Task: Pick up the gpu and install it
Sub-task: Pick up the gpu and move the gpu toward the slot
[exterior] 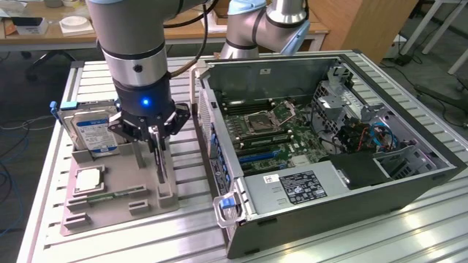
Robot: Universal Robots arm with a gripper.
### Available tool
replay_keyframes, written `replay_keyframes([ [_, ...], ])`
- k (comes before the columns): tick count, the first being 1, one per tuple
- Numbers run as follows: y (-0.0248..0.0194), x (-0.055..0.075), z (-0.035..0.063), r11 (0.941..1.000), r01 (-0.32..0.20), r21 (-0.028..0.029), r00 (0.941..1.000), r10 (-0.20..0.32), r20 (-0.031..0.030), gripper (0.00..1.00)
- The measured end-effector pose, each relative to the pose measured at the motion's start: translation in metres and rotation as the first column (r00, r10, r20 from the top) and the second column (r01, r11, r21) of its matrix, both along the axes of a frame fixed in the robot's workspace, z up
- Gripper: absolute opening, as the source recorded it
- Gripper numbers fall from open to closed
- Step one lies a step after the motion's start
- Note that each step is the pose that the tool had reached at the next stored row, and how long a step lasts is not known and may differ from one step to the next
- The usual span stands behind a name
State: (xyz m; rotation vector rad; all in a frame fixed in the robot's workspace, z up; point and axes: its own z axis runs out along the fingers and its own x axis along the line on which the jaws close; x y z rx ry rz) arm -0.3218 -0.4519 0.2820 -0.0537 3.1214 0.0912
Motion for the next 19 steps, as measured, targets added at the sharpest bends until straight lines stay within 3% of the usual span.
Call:
replay_keyframes([
  [19, 0.0000, 0.000, 0.0154, 1.0000, 0.000, 0.0003, 1.0000, 0.000, 0.0001, 0.26],
])
